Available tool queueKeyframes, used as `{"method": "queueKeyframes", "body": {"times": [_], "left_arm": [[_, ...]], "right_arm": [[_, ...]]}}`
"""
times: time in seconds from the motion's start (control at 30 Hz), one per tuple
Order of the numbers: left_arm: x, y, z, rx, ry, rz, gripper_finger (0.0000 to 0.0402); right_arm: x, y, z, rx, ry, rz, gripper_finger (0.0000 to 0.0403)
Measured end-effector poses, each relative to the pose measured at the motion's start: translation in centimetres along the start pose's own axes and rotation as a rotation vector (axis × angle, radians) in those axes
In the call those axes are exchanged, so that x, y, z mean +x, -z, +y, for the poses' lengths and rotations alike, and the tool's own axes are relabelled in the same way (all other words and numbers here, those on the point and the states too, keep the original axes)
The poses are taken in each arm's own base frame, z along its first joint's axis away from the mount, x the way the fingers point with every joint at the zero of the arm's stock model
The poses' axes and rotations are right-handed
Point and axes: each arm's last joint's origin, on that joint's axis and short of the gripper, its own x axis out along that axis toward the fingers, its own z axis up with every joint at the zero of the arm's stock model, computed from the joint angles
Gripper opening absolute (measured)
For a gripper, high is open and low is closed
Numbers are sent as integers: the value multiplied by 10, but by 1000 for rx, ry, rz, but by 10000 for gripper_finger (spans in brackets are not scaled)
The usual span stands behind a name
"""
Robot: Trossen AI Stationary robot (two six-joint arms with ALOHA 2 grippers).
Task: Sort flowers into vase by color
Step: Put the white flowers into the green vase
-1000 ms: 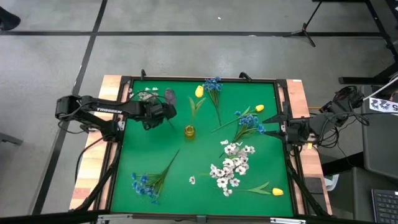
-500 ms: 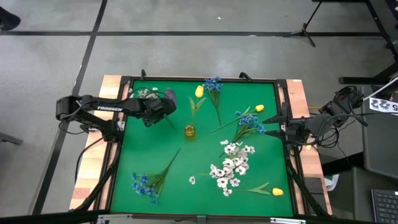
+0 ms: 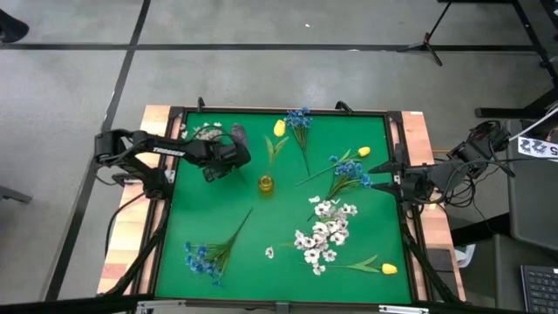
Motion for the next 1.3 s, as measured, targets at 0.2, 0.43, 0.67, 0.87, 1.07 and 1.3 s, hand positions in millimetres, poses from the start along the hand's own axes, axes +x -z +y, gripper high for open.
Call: {"method": "queueKeyframes", "body": {"times": [0.2,0.43,0.67,0.87,1.07,1.3], "left_arm": [[4,-5,-4,-37,10,11,167],[6,-12,-4,-53,0,50,118],[7,-15,-5,-37,4,45,58],[7,-16,-6,9,17,35,19],[7,-13,-8,20,43,37,6],[1,-8,-7,13,56,27,7]], "right_arm": [[0,0,0,-4,-3,5,218],[0,1,1,-8,-7,14,218],[0,1,1,-6,-8,14,218],[0,1,1,-4,-8,14,218],[0,1,1,11,-8,13,218],[0,1,1,19,-6,10,218]]}}
